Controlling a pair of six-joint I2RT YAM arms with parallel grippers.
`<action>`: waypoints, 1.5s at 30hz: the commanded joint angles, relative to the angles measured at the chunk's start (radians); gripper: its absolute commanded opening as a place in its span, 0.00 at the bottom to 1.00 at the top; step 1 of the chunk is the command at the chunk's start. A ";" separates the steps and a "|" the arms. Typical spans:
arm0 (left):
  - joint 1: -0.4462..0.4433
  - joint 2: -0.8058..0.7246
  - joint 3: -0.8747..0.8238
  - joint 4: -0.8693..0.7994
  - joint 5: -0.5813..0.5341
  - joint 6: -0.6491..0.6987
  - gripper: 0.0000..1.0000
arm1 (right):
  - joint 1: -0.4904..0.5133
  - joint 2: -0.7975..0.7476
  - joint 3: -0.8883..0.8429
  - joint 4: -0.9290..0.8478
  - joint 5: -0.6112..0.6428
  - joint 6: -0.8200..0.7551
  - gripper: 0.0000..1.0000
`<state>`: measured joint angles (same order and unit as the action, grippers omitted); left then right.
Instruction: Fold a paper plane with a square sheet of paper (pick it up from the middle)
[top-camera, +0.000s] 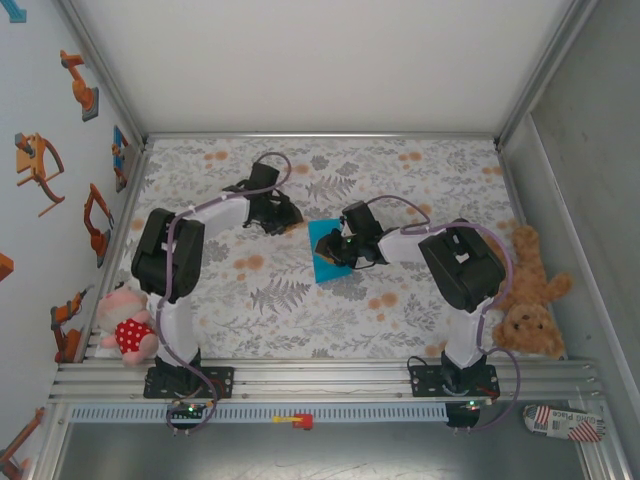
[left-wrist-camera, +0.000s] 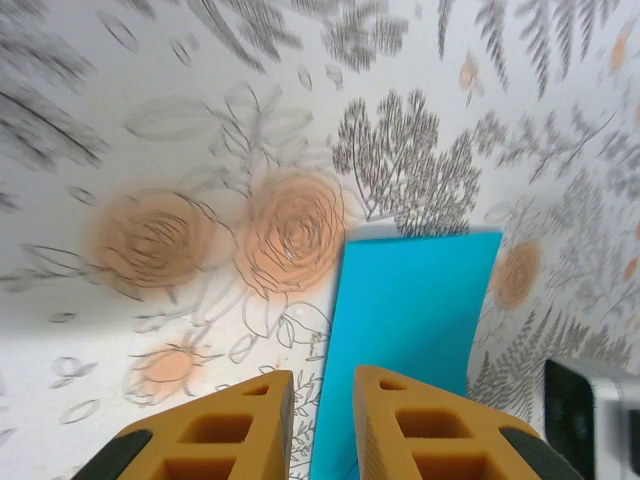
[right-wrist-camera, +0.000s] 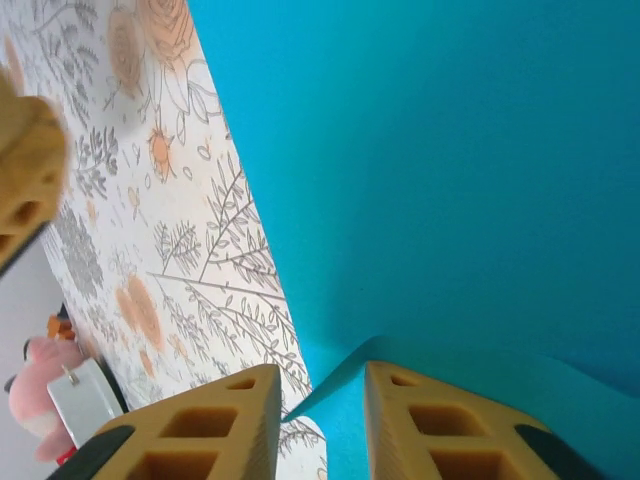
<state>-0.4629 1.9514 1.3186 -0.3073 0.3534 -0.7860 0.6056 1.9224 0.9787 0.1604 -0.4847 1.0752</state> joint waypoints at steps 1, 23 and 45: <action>0.013 -0.065 -0.045 -0.005 -0.031 -0.024 0.25 | 0.003 0.026 0.012 -0.078 0.035 -0.018 0.32; -0.057 -0.148 -0.253 0.217 0.093 -0.125 0.20 | 0.003 0.018 -0.020 -0.102 0.065 -0.092 0.26; -0.156 -0.033 -0.178 0.152 0.082 -0.050 0.00 | 0.004 0.043 -0.010 -0.160 0.077 -0.092 0.00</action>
<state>-0.6109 1.8999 1.1076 -0.1204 0.4408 -0.8753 0.6056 1.9224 0.9794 0.1097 -0.4511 0.9943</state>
